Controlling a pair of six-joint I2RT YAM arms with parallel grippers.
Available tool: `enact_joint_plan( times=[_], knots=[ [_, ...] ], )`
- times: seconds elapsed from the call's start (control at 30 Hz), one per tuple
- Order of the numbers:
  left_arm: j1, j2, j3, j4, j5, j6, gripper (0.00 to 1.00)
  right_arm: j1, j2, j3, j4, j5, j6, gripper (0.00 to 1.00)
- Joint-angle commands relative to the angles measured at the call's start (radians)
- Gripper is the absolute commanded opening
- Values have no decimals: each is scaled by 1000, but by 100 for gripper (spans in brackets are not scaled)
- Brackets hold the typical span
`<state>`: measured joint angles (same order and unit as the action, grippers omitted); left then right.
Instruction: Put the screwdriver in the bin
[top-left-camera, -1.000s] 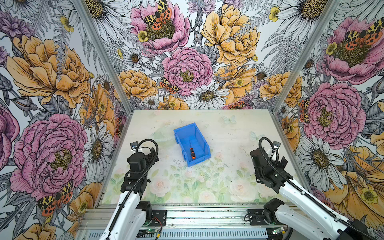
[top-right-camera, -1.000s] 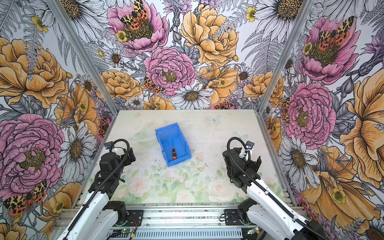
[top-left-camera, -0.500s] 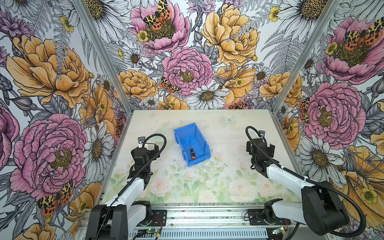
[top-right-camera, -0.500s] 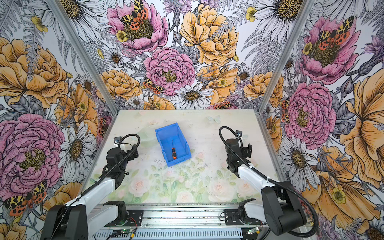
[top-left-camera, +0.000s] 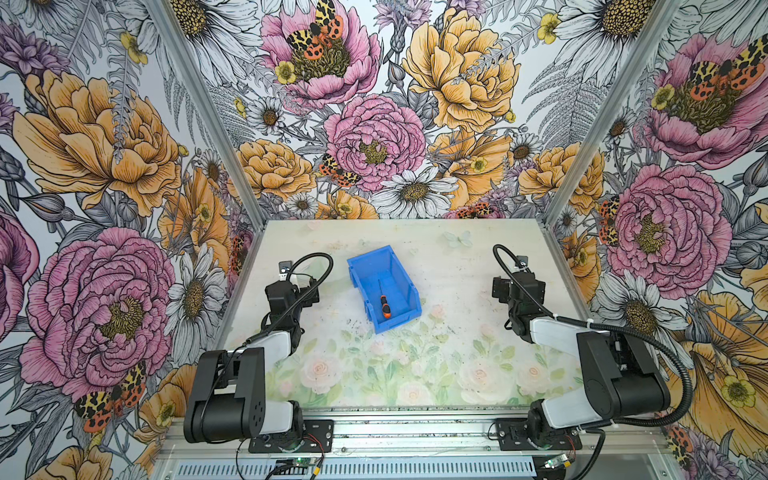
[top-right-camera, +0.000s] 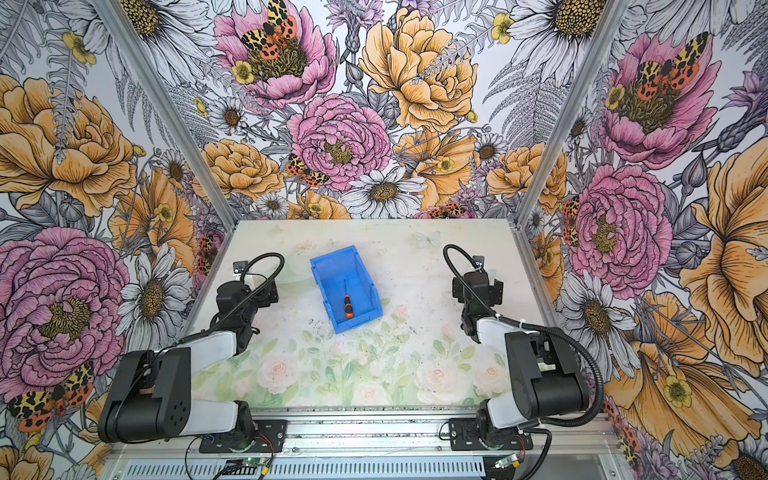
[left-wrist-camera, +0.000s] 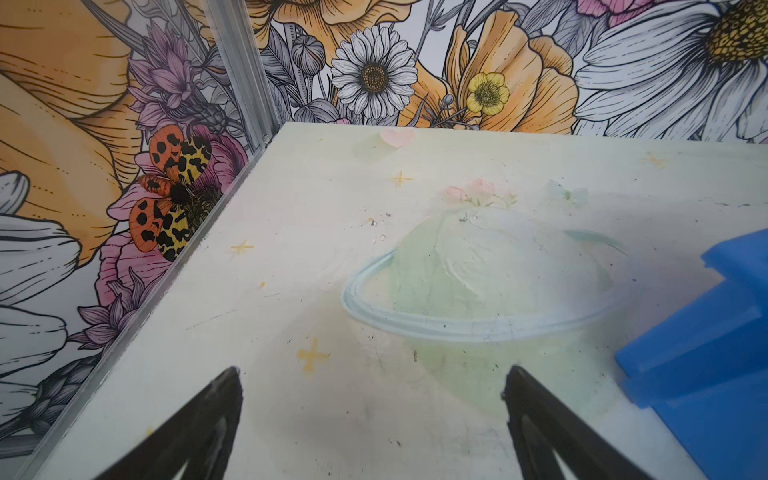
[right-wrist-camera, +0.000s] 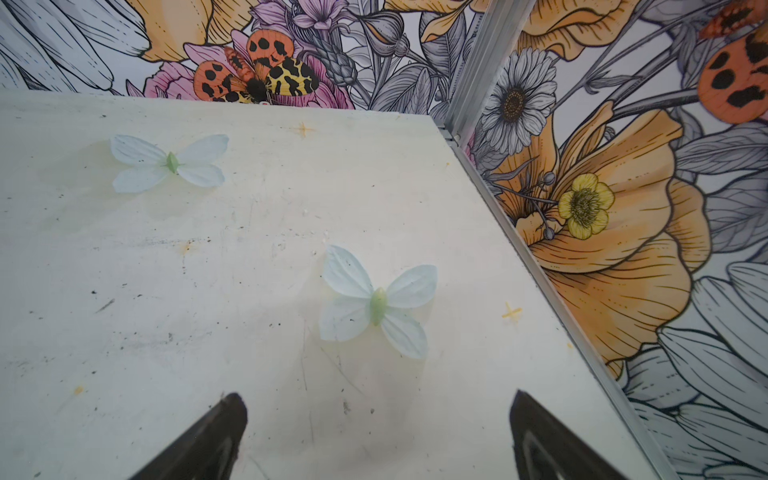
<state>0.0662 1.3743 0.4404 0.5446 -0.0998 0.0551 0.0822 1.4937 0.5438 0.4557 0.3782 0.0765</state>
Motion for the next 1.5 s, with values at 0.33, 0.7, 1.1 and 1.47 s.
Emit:
enact_joint_plan(
  times=[0.33,0.7,1.1,1.47],
  knots=[
    [59,-37,-31,80,159,3,99,-126,14,-56,215,-348,18,100],
    [31,-30,-80,215,187,-62,99,-129,41,-130,364,-388,5,99],
    [-7,172,-57,373,179,-51,99,-100,46,-137,385,-278,6,99],
    [-79,172,-65,392,10,-20,99,-99,44,-143,392,-279,6,100]
  ],
)
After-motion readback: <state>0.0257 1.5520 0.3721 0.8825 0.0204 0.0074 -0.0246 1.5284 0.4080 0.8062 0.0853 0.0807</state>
